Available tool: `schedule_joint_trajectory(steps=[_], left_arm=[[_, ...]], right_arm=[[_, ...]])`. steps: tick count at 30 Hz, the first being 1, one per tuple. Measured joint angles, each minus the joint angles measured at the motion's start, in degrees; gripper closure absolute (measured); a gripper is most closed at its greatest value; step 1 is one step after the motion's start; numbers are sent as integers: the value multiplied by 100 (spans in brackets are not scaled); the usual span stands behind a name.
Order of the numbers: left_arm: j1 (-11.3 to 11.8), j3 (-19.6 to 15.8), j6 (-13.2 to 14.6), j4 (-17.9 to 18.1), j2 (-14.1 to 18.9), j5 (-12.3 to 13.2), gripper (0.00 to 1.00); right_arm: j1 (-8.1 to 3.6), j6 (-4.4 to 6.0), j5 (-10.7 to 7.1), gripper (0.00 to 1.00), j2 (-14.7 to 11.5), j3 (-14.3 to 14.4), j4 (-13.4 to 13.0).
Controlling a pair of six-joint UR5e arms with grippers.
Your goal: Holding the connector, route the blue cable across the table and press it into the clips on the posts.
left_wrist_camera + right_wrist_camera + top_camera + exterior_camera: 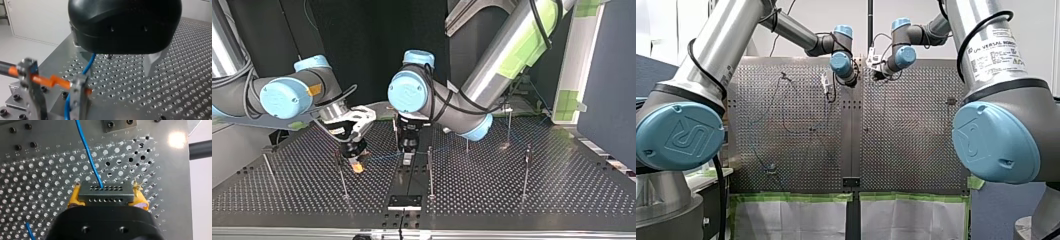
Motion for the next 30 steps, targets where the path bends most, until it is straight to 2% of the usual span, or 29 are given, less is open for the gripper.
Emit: schedule_joint_trajectory(steps=[1, 2, 3, 4, 5, 7, 12, 16, 23, 27, 30], left_arm=[[-15, 0, 7, -4, -2, -46, 45], [-25, 0, 14, -6, -2, -82, 60], [-34, 0, 21, -7, -2, -114, 60], [-44, -1, 27, -8, -3, -152, 83], [-50, -1, 31, -9, -2, -178, 96], [-61, 0, 35, -9, -2, -247, 100], [-81, -64, 30, 3, -2, -428, 100], [-85, -255, 35, 23, -5, -523, 100], [-128, -663, 39, 154, 1, -678, 100], [-142, -912, 15, 361, 2, -678, 100], [-144, -1091, -14, 533, 3, -622, 100]], right_arm=[[-1, 0, 0, 100, 0, 0, 2], [-1, 0, 0, 100, 0, 0, 2], [0, 0, 0, 100, 0, 0, 4], [0, 0, 0, 100, 0, 0, 5], [-1, 0, 0, 100, 0, 0, 6], [2, 0, 0, 100, 0, 0, 7], [29, 0, 0, 100, 0, 4, 14], [34, -7, 3, 100, 0, 84, 10], [9, -25, 31, 100, 1, 404, -18], [-5, -22, 82, 100, 7, 625, -68], [-31, 24, 99, 100, 13, 793, -194]])
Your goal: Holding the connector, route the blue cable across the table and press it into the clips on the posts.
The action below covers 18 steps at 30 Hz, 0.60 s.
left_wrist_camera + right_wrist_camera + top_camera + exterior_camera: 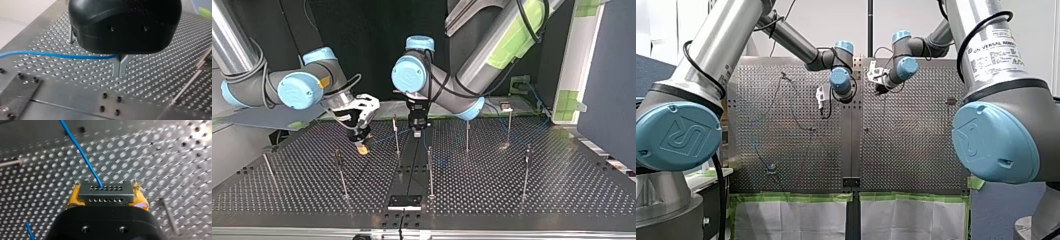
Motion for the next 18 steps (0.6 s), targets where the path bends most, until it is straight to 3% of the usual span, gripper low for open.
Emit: schedule_joint_trajectory(steps=[6, 12, 18], left_arm=[[-2, -373, -6, 371, -28, 202, 100], [-16, -709, -8, 744, -300, 542, 100], [-8, -780, -60, 1085, -581, 816, 100]], right_arm=[[-37, 130, 17, 100, 36, 336, -322], [-28, 107, 30, 100, 193, 699, -610], [-7, 69, 32, 100, 414, 1029, -653]])
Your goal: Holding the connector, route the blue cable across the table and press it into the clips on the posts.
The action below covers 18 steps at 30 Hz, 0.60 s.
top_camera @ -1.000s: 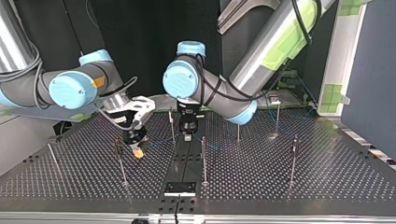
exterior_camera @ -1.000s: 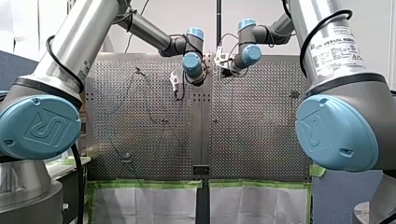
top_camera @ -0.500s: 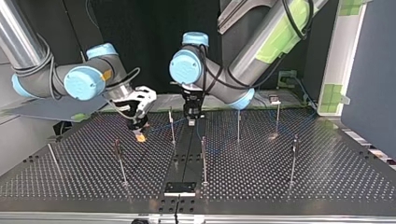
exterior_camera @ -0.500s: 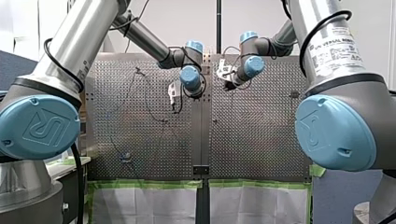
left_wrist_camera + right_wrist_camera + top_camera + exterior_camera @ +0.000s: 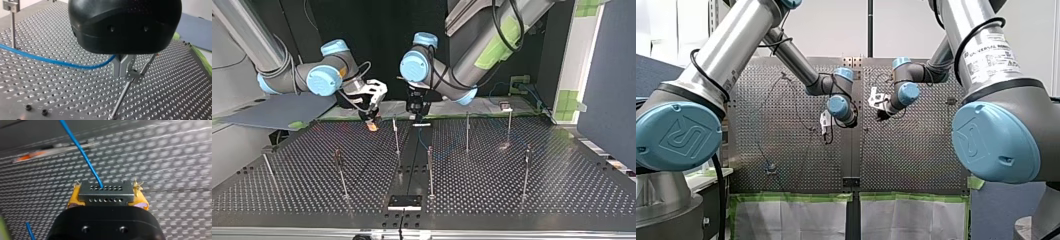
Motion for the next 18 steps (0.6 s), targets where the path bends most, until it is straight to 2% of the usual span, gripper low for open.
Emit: schedule_joint_trajectory(steps=[7, 11, 18], left_arm=[[39, 3, -37, 382, -75, 220, 100], [34, 31, -44, 463, -220, 305, 100], [14, 52, -87, 607, -509, 359, 100]], right_arm=[[-56, -5, 17, 100, 109, 161, -18], [-105, -9, 27, 100, 209, 174, -30], [-167, -12, 36, 100, 283, 174, -202]])
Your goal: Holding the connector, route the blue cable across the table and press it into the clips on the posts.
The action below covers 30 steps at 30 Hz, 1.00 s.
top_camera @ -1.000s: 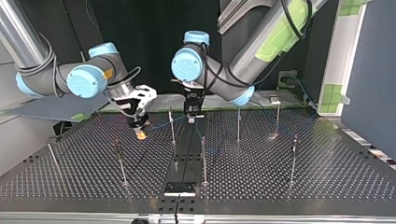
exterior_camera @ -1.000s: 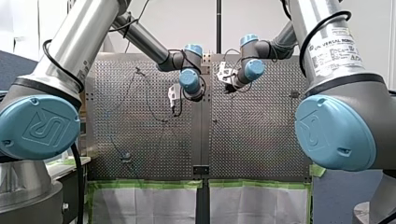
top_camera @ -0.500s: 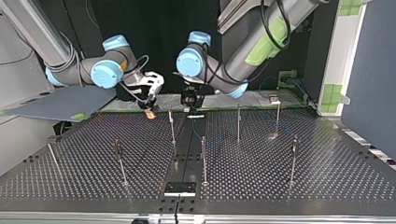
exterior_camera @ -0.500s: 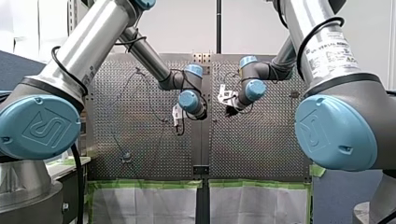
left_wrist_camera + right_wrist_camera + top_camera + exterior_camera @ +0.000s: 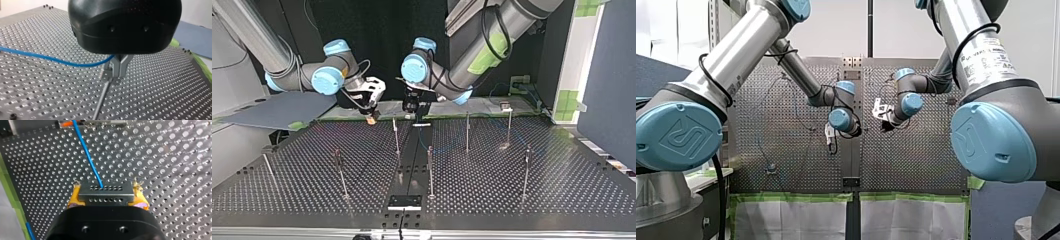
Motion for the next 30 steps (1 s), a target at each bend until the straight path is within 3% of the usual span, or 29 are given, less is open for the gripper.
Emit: schedule_joint_trajectory(steps=[11, 19, 30], left_arm=[[94, 112, -65, 85, -119, 140, 100], [168, 545, -72, -41, -488, 161, 100], [444, 1009, -72, -218, -529, 300, 100]], right_arm=[[-98, 30, 0, 100, 115, -1, -119], [-170, 41, -9, 100, 152, -3, -173], [-368, 74, -18, 100, 166, -104, -218]])
